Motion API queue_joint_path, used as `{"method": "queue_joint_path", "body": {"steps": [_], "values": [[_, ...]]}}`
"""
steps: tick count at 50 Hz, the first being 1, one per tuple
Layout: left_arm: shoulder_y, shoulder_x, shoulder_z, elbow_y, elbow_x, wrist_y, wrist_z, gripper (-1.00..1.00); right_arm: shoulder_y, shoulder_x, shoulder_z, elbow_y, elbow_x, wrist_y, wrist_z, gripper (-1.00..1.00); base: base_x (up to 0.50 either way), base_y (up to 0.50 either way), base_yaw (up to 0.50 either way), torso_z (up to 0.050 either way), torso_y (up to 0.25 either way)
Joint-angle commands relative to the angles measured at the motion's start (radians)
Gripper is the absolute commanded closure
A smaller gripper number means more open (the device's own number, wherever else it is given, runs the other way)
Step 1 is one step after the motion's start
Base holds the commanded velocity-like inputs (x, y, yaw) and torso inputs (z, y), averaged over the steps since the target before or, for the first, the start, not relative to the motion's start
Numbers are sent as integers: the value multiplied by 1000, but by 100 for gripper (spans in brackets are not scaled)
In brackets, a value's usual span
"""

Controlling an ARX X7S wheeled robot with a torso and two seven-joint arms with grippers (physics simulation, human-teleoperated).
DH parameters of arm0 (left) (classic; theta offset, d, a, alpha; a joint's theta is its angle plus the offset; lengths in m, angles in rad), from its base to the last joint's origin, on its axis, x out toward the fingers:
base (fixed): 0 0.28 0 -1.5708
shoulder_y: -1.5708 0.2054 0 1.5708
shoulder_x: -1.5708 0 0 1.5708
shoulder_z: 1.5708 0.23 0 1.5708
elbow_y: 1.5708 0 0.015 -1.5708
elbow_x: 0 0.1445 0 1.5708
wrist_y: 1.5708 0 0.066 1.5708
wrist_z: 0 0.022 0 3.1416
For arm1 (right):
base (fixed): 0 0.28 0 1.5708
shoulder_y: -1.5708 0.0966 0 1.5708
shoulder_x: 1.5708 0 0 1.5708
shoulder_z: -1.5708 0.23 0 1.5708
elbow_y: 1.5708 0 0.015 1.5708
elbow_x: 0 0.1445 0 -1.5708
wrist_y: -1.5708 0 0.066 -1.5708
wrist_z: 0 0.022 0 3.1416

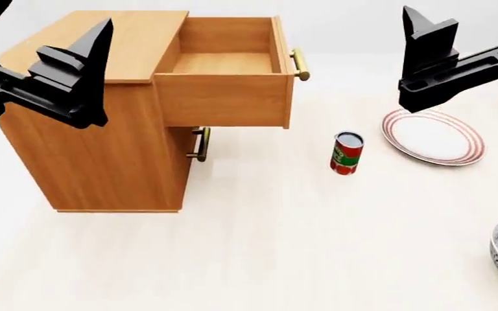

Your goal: Put the bowl in the top drawer of the cabinet.

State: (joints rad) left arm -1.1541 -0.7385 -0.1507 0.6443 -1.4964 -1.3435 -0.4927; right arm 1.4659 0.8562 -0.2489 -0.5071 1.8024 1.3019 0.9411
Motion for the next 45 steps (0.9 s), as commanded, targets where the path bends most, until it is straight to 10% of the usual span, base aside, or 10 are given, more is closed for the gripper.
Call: {"method": "queue_joint_path", "body": {"steps": [1, 17, 45], "values": [[29, -6, 44, -18, 116, 21, 97, -100, 9, 0, -15, 25, -23, 7, -24, -100, 262, 0, 0, 0, 0], [28, -38, 13, -2, 6, 15, 39, -100, 16, -54, -103, 183, -402, -36, -353, -100, 267, 0, 0, 0, 0], [22, -64, 25, -2, -41, 31, 24, -100, 47, -60, -153, 276, -495, -66, -429, -100, 282, 0, 0, 0, 1]]}}
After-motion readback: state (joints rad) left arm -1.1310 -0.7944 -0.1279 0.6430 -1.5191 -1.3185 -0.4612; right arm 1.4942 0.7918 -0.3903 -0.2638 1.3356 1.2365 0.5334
